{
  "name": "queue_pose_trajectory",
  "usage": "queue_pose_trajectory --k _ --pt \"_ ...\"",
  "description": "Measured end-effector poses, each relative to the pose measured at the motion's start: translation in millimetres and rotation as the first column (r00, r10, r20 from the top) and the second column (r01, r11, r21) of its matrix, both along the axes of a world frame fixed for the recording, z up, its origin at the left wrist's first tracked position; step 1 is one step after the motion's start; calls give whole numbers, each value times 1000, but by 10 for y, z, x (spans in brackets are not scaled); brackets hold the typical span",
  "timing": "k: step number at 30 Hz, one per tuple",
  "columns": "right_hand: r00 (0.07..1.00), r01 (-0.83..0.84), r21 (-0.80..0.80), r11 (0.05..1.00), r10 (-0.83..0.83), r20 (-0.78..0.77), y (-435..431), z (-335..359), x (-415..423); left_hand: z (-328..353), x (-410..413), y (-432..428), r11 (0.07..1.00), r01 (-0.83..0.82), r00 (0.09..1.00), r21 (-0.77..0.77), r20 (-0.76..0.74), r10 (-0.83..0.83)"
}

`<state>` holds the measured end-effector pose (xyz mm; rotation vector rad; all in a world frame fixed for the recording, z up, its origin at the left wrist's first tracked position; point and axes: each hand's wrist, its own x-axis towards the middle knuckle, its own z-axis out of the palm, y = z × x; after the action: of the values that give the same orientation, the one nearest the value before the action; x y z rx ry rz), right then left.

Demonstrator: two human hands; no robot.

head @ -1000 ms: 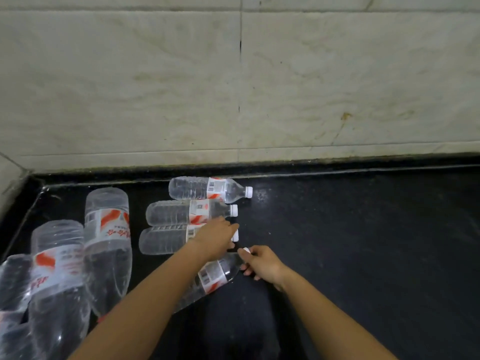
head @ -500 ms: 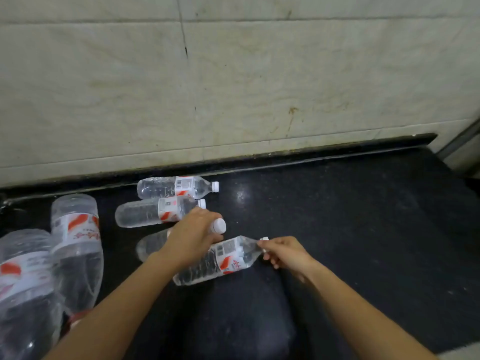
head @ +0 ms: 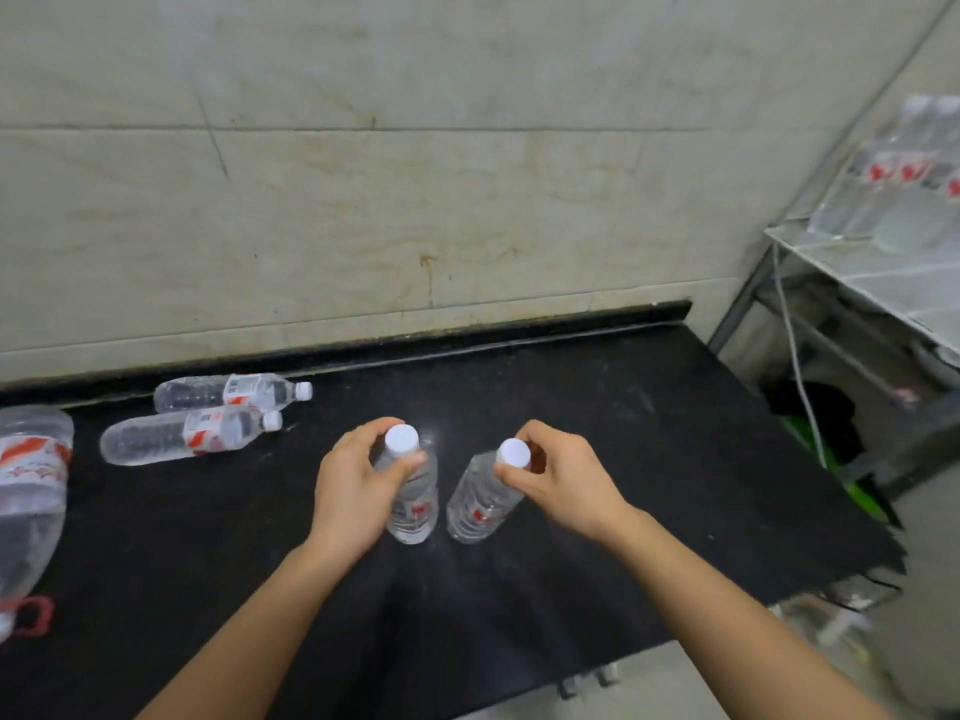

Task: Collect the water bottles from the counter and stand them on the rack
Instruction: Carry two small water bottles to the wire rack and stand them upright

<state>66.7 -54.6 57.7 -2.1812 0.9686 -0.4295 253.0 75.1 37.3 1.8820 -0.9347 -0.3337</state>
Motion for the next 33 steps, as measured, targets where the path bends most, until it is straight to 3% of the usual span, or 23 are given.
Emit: queue_pose_trajectory --k 8,19,25,33 --pt "975 220 -163 962 -215 49 -505 420 -1791 287 -1633 -682 984 135 978 -121 -145 -152" --pt "887 441 -195 876 -392 246 -1350 1025 -3104 903 -2849 -1868 915 311 932 -257 -105 -346" --pt "866 454 -243 857 -361 345 -2263 1457 -3449 1299 -3190 -2808 868 281 921 -409 -140 -365" --pt "887 382 -274 882 -267 377 -3701 2180 -3660 1815 -3337 -4329 825 260 914 -503 -148 -378"
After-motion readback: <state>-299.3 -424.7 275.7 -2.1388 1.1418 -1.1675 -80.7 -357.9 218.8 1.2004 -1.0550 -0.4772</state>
